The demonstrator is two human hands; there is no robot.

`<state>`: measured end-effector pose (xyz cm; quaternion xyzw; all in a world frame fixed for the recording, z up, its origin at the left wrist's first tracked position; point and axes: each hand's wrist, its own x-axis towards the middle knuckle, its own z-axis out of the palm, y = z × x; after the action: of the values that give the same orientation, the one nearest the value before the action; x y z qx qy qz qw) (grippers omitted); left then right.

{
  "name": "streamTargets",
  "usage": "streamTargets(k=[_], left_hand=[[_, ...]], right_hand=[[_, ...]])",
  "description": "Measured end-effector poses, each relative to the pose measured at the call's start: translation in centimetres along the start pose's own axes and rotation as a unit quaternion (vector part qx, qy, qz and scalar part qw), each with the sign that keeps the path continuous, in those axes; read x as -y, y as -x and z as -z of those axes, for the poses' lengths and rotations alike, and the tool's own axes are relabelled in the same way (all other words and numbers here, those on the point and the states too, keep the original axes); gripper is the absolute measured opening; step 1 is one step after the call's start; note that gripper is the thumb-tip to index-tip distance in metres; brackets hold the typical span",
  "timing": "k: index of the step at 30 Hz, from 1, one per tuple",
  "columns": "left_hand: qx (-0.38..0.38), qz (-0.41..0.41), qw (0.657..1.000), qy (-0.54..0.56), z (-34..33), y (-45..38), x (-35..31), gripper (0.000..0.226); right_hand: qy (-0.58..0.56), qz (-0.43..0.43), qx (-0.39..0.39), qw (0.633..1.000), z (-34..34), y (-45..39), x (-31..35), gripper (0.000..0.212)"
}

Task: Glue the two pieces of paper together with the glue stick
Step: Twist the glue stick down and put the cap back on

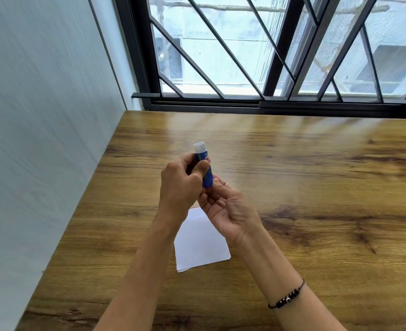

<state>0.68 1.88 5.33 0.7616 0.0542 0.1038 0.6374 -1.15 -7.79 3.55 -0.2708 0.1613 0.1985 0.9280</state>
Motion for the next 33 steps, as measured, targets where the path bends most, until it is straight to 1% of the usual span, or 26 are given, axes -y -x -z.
streamTargets(k=[4,6,9,10,13,18,21,23,24,27,28,30,33], left_hand=[[0.005,-0.003,1.000,-0.005,0.07,0.03,-0.02,0.010],[0.001,0.000,1.000,-0.005,0.09,0.00,-0.06,0.008],[0.002,-0.002,1.000,-0.009,0.12,0.04,-0.05,0.008],[0.002,-0.007,1.000,-0.014,0.13,0.08,-0.06,0.008],[0.002,-0.011,1.000,-0.013,0.03,0.18,-0.16,0.008],[0.003,-0.009,1.000,-0.011,0.00,0.15,-0.23,0.016],[0.005,-0.009,1.000,-0.012,0.06,0.22,-0.24,0.017],[0.003,-0.009,1.000,-0.012,0.05,0.20,-0.26,0.014],[0.001,-0.009,1.000,-0.012,0.03,0.17,-0.26,0.012],[0.001,-0.012,1.000,-0.023,-0.01,0.15,-0.21,0.009],[0.001,-0.013,1.000,-0.024,-0.02,0.16,-0.18,0.009],[-0.001,-0.016,1.000,-0.022,0.01,0.16,-0.16,0.008],[-0.002,-0.013,1.000,-0.020,0.03,0.16,-0.21,0.010]], right_hand=[[0.011,0.021,-0.019,1.000,-0.12,-0.06,-0.11,0.011],[0.020,0.010,-0.027,0.999,-0.33,0.04,-0.14,0.012],[0.007,-0.032,-0.033,0.999,-0.41,0.16,-0.10,0.033],[0.005,-0.041,-0.035,0.999,-0.40,0.19,-0.10,0.037],[0.004,-0.041,-0.033,0.999,-0.23,0.16,-0.20,0.032],[0.002,0.003,-0.019,1.000,-0.12,0.02,-0.01,0.010],[-0.001,0.013,-0.015,1.000,0.05,-0.07,-0.01,0.011],[-0.001,0.004,-0.011,1.000,0.01,0.02,-0.01,0.010],[-0.001,-0.006,-0.011,1.000,-0.04,0.05,0.02,0.013],[-0.006,-0.040,-0.020,0.999,-0.17,0.07,-0.02,0.035],[-0.007,-0.046,-0.022,0.999,-0.15,0.06,-0.04,0.038],[-0.006,-0.051,-0.020,0.998,-0.04,0.05,-0.07,0.034],[-0.001,-0.036,-0.010,0.999,0.01,0.02,-0.05,0.021]])
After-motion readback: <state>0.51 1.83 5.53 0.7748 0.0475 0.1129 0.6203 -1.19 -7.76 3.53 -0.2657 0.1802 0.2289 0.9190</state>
